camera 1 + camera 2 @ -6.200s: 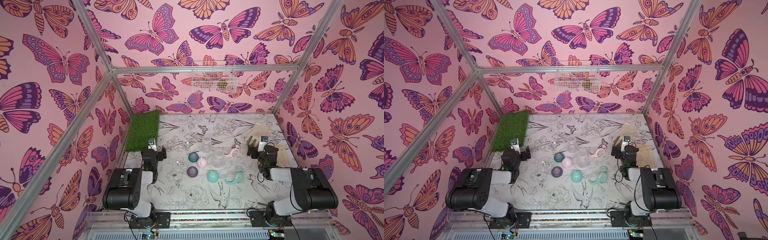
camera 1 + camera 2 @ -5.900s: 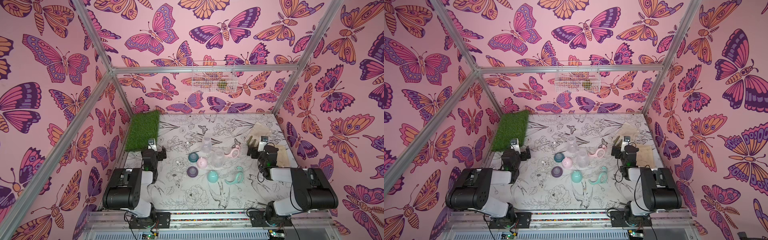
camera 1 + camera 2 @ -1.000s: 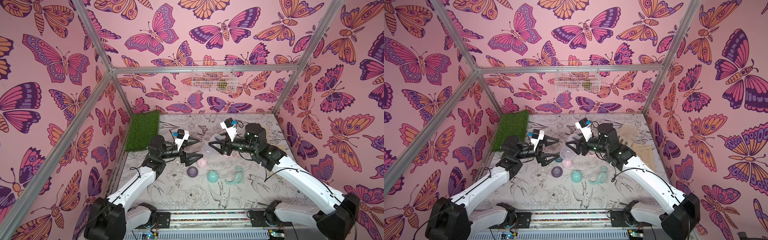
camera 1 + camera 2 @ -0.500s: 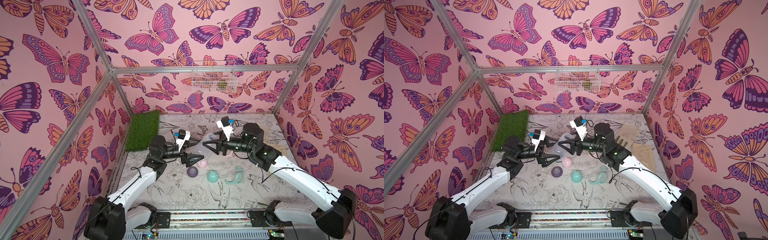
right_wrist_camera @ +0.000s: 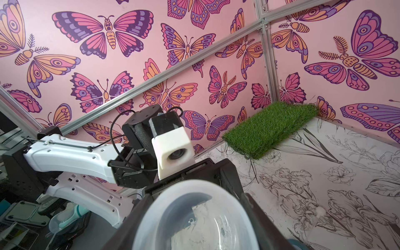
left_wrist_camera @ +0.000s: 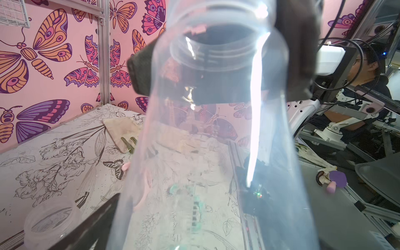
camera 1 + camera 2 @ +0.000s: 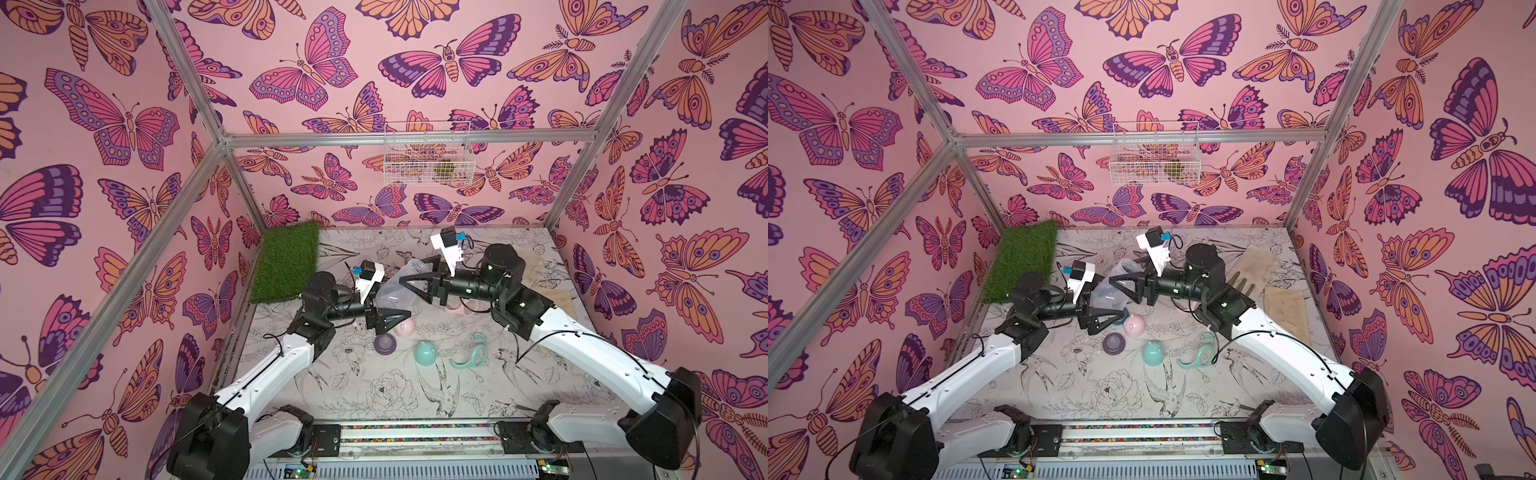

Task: Assemble the baby bottles
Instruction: Pick up the baby bottle from the center of the board.

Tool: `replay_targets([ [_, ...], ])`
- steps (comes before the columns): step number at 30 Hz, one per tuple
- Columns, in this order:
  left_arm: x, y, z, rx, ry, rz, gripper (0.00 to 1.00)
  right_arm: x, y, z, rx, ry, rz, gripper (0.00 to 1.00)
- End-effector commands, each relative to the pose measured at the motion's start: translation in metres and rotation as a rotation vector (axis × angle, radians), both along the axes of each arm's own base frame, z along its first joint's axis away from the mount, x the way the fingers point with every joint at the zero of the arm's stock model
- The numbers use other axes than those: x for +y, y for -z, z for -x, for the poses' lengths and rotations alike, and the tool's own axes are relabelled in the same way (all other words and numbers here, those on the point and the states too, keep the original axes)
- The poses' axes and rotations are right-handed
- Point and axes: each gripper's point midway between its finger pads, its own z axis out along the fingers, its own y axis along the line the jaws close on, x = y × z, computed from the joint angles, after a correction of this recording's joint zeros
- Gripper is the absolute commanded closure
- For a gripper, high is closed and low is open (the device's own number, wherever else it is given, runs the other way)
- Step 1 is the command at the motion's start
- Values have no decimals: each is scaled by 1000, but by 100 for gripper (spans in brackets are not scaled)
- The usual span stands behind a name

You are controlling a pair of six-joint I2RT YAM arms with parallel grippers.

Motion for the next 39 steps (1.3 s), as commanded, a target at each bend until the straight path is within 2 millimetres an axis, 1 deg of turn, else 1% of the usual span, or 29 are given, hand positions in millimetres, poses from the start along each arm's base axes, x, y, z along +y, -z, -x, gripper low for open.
replay_targets([
  [1,0,-9,7,-45,7,6,2,5,-18,4,-24,-32,-54,100],
  [7,-1,-15,10,-64,11,14,3,8,-17,3,-10,-37,-73,100],
  [15,-2,-17,10,-70,8,23,3,12,-15,3,8,-45,-89,100],
  [22,0,-24,1,-74,-56,54,3,12,-5,6,22,-49,-78,100],
  [26,1,-29,0,-86,-73,82,3,11,-4,5,20,-37,-81,100],
  [34,0,-32,3,-83,-52,98,11,10,-9,6,10,-35,-104,100],
  [35,-1,-32,4,-82,-46,98,10,10,-8,6,10,-35,-107,100],
  [37,-2,-29,7,-69,-19,94,6,9,-10,5,7,-30,-117,100],
  [39,-4,-32,11,-86,6,104,2,9,-11,5,3,-29,-122,100],
])
